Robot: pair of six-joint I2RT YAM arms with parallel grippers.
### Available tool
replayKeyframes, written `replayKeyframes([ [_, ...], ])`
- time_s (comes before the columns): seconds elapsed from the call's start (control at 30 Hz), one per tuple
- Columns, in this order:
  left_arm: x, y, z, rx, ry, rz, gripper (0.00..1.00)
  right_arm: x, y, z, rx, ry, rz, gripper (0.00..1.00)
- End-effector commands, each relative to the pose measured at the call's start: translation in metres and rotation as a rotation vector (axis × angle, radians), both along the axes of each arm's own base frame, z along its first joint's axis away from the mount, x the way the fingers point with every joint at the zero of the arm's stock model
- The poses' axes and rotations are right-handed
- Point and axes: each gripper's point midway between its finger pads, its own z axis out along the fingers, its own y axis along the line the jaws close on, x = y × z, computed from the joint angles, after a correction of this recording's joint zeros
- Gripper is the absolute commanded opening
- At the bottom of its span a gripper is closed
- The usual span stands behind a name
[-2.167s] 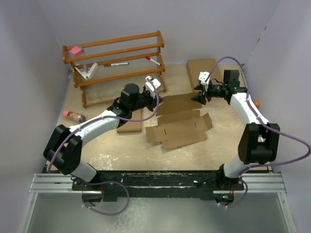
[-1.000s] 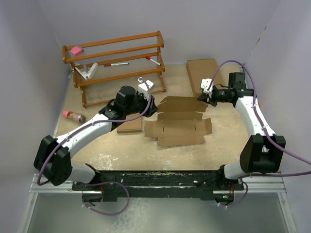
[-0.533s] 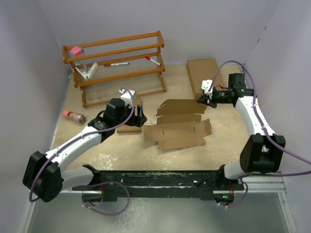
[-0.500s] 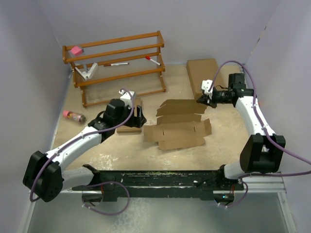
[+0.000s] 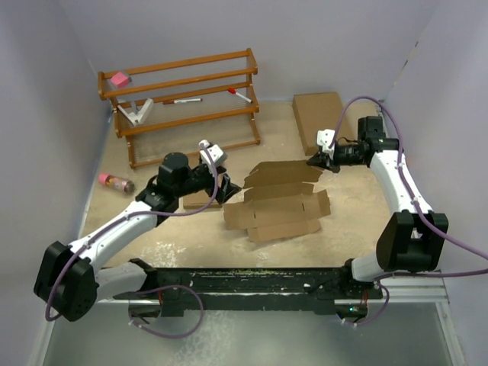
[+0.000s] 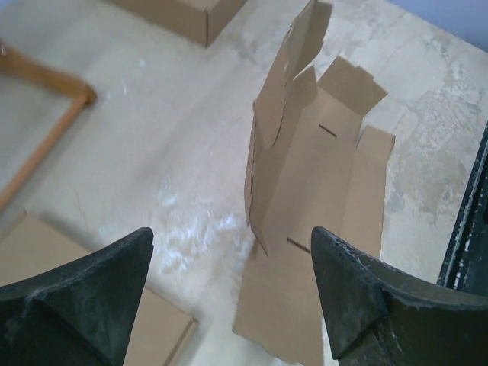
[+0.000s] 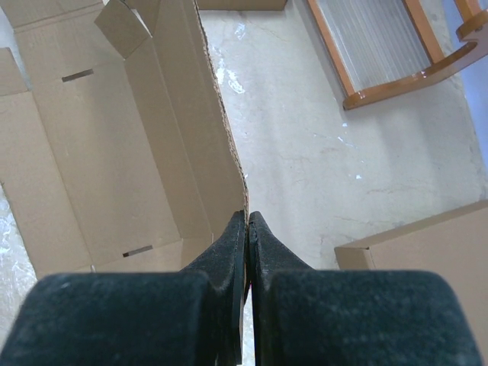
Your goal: Fold the paper box
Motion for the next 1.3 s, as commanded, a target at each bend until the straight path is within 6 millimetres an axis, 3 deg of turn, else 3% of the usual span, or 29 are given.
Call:
replayKeyframes([
  [0.0, 0.015, -0.022, 0.064, 0.063, -0.256, -0.191, 0.89, -0.005, 0.009, 0.022, 0.021, -0.046, 0.067, 0.00],
  [0.23, 0.021, -0.039, 0.094, 0.174, 0.076, -0.289, 0.89, -0.002, 0.017, 0.030, -0.046, -0.076, 0.076, 0.00],
  [0.37, 0.019, -0.049, 0.101, 0.180, 0.139, -0.305, 0.89, 0.000, 0.023, 0.036, -0.056, -0.077, 0.079, 0.00],
  [0.6, 0.019, -0.066, 0.086, 0.300, 0.106, -0.294, 0.89, 0.000, 0.027, 0.042, -0.057, -0.072, 0.085, 0.00],
  [0.8, 0.035, -0.074, 0.071, 0.379, 0.024, -0.249, 0.87, -0.002, 0.028, 0.045, -0.052, -0.062, 0.084, 0.00],
  [1.0, 0.037, -0.092, 0.064, 0.323, -0.010, -0.307, 0.70, -0.004, 0.029, 0.046, -0.049, -0.049, 0.085, 0.00],
  [1.07, 0.039, -0.097, 0.060, 0.324, -0.007, -0.333, 0.59, -0.004, 0.029, 0.049, -0.046, -0.044, 0.090, 0.00],
  [1.27, 0.038, -0.100, 0.031, 0.393, 0.087, -0.385, 0.52, -0.006, 0.029, 0.051, -0.047, -0.048, 0.089, 0.00],
])
